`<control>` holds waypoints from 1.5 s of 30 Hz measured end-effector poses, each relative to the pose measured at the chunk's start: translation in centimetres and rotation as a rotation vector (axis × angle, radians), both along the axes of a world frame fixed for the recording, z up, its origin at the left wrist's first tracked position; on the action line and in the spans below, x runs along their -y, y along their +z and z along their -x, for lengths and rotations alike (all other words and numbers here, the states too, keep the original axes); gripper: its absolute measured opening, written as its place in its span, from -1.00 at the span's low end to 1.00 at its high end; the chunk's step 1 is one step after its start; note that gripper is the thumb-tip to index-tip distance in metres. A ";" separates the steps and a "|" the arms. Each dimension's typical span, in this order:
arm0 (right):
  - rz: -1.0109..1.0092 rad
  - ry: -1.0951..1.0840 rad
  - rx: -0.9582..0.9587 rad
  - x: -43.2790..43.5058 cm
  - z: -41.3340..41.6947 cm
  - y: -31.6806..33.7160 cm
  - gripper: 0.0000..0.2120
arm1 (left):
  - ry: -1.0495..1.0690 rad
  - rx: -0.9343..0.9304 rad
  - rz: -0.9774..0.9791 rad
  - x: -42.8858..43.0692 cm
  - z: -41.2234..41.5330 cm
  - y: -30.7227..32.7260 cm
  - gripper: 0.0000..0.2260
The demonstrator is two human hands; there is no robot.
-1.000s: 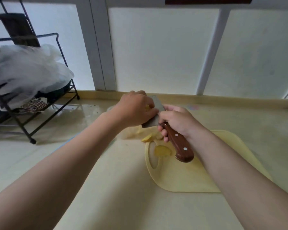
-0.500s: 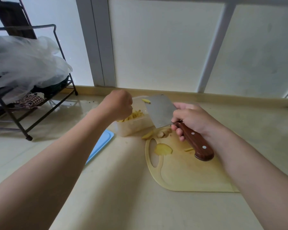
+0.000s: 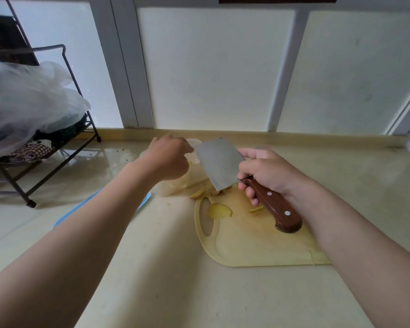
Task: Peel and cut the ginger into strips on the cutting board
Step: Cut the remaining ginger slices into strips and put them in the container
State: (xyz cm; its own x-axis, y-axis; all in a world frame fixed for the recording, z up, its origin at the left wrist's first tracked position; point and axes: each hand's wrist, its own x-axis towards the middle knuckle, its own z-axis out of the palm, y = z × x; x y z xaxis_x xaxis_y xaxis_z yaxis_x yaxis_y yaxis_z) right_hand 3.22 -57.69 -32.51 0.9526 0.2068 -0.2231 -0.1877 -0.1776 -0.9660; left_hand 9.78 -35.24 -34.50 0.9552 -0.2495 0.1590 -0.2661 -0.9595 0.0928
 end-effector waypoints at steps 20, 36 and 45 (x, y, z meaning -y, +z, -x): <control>0.034 -0.235 0.035 12.1 5.3 -1.9 -0.51 | -0.391 -0.083 0.093 10.4 7.3 -3.2 -0.74; 0.091 -0.353 0.019 16.5 8.9 -6.0 -0.61 | -0.284 -0.178 0.132 16.9 8.6 -5.0 -0.68; 0.098 -0.336 0.032 16.8 9.0 -6.3 -0.60 | -0.478 -0.290 0.196 19.4 11.7 -3.8 -0.74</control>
State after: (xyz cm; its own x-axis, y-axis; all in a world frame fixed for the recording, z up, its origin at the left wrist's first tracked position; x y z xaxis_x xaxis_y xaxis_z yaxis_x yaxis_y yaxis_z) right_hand -5.82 -74.44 -38.80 0.9707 -0.1401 -0.1951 -0.2210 -0.2031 -0.9539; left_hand -1.92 -54.65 -38.32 0.7554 -0.6553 -0.0055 -0.6017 -0.6970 0.3901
